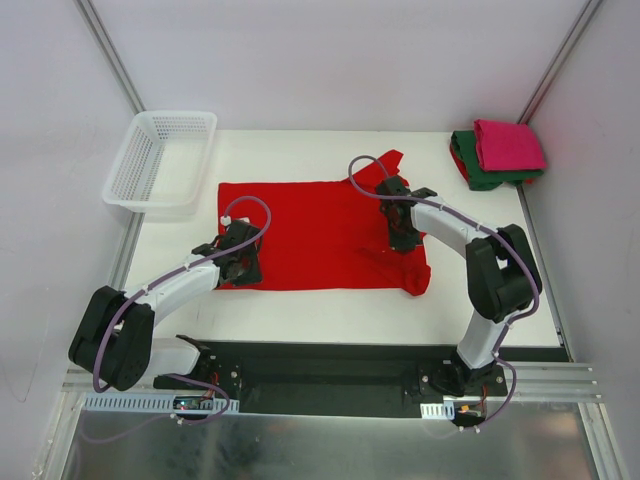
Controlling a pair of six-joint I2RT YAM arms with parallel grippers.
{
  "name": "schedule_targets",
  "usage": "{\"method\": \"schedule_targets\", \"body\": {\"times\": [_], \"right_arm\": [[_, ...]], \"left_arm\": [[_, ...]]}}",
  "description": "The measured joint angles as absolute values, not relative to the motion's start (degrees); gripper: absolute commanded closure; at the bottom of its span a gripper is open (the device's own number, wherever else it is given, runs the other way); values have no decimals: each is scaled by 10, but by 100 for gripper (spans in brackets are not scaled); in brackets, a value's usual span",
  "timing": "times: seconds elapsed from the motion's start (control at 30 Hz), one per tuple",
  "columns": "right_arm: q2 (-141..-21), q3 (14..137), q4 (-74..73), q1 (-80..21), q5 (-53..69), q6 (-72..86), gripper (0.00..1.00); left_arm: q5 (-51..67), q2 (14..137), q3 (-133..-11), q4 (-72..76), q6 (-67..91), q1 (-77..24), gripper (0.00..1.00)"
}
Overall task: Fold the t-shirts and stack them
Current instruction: Fold the flattened tshirt in 1/3 of the way
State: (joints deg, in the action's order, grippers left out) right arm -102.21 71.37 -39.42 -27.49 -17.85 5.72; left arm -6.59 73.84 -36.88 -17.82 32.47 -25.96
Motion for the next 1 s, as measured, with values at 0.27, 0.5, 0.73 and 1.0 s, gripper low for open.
{"method": "schedule_targets", "body": {"times": [0.27,0.5,0.73,1.0], "right_arm": [[-1021,715,-394,-275,-175,57,99],[-1020,750,-392,-275,-158,53,99],[-1024,798,-381,-275,-132,49,99],[-1083,871,-368,-275,-98,36,99]], "left_arm": [[-66,738,-369,-178,325,-260,73],[-66,738,-369,-178,325,-260,73],[-66,733,-368,-178,325,-260,73],[-66,731,-367,-178,325,-260,73]]}}
